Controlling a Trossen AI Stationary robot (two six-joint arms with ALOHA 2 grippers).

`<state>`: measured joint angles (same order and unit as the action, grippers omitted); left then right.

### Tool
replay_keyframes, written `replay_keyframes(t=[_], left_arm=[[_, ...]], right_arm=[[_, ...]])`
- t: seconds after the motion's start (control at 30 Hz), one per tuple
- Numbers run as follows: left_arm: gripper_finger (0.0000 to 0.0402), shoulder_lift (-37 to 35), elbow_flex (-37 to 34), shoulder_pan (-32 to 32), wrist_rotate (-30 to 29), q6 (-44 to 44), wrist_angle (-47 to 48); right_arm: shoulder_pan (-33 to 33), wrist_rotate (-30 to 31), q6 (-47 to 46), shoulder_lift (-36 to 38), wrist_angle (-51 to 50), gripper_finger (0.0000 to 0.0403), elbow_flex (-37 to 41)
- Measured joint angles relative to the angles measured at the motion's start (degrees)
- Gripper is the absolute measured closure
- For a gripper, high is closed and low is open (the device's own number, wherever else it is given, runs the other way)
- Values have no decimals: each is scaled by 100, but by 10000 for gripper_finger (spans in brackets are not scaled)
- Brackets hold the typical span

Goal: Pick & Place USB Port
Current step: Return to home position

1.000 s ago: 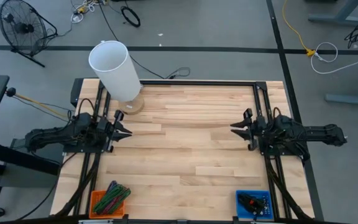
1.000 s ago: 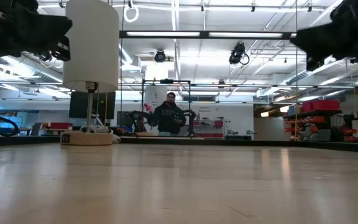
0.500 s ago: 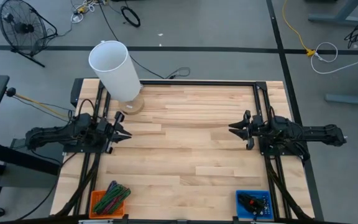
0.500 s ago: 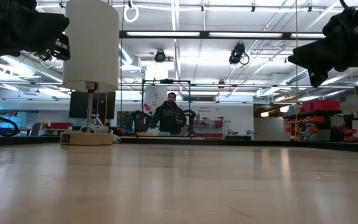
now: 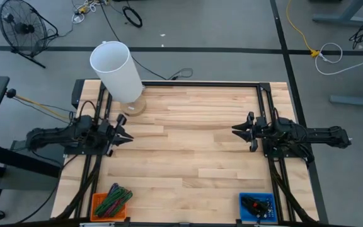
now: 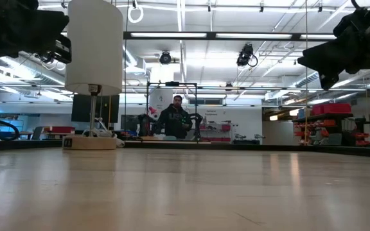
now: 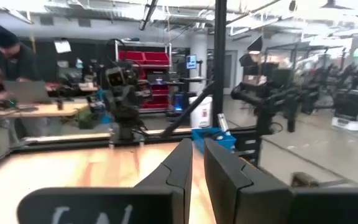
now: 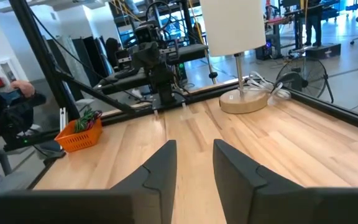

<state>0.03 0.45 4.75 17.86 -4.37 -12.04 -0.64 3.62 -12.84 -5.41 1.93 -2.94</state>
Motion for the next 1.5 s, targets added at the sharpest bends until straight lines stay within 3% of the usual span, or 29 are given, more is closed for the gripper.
replay_keyframes(t=[0.17, 0.3, 0.33, 0.5, 0.87, 1.5], left_arm=[[356, 0, 0, -399, -375, -32, 615], [356, 5, 5, -785, -1974, -136, 1059], [356, 7, 2, -797, -2053, -157, 1044], [356, -2, 2, -813, -1700, 27, 1084], [356, 0, 2, -686, -1657, -686, 1086], [356, 33, -2, -680, -1790, -692, 742]], right_arm=[[0, 0, 0, 0, 2, 298, 0], [0, 0, 0, 0, 7, 298, 0], [-2, 0, 0, 0, 9, 298, 0], [-1, 1, 0, 0, 15, 298, 0], [-2, 2, 2, 0, 20, 298, 0], [-1, 0, 2, 0, 17, 298, 0]])
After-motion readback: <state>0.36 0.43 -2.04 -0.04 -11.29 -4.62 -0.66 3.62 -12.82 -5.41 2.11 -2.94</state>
